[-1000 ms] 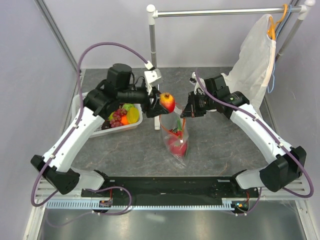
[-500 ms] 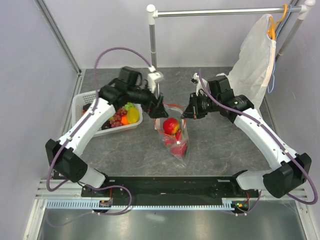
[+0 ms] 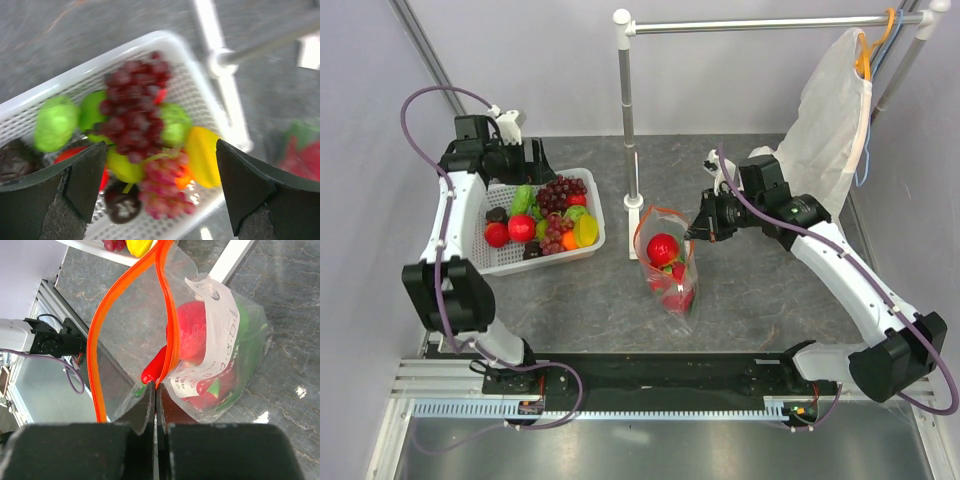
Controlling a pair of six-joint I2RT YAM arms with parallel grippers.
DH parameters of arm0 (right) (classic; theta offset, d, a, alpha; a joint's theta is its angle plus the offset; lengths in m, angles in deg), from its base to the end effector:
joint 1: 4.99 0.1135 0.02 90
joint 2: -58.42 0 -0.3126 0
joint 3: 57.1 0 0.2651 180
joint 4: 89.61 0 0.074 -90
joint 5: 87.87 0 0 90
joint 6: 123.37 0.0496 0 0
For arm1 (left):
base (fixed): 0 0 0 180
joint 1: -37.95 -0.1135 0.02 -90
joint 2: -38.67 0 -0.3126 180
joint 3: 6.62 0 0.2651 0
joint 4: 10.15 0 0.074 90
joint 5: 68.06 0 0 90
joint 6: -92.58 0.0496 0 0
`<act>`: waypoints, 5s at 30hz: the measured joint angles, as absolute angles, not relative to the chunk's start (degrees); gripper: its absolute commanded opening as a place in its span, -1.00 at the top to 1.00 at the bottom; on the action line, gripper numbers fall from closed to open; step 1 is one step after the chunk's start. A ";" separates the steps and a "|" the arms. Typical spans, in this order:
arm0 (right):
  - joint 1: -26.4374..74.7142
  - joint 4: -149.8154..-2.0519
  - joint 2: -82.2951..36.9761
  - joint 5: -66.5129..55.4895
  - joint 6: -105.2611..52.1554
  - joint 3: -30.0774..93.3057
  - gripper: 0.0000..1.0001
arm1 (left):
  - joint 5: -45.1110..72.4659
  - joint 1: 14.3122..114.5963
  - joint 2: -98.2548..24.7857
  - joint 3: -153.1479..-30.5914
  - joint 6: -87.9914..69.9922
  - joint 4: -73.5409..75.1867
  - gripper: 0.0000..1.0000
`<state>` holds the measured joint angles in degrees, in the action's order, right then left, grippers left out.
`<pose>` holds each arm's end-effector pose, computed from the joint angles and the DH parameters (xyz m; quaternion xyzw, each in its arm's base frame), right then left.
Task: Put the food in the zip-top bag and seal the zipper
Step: Pick up the fake fruit from the bin, then place the fake fruit in the zipper food storage bag, then pick up the fake vegetable from the bin.
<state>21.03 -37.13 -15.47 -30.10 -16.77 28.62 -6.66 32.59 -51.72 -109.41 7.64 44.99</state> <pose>0.2406 0.1469 0.3926 -0.1872 0.8605 0.3807 0.2820 0.3680 0.0107 0.4032 0.0967 0.8880 -0.1901 0.4074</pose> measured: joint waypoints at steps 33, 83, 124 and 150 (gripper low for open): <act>21.03 -37.09 -14.85 -28.96 -17.64 27.64 1.00 | 6.19 37.33 -69.40 -110.09 12.67 40.71 0.40; 21.03 -36.69 -16.32 -28.90 -17.58 27.70 1.00 | -18.03 75.41 -52.31 -125.30 8.49 60.68 0.96; 21.03 -34.38 -11.90 -29.03 -20.20 27.55 1.00 | -10.03 26.27 -45.84 -105.92 8.67 50.98 -0.66; 21.03 -34.51 -12.41 -28.85 -20.13 26.87 1.00 | 20.79 31.45 -68.46 -107.84 14.50 32.36 -0.40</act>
<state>21.03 -34.51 -12.41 -28.85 -20.13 26.87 20.79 31.45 -68.46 -107.84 14.50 32.36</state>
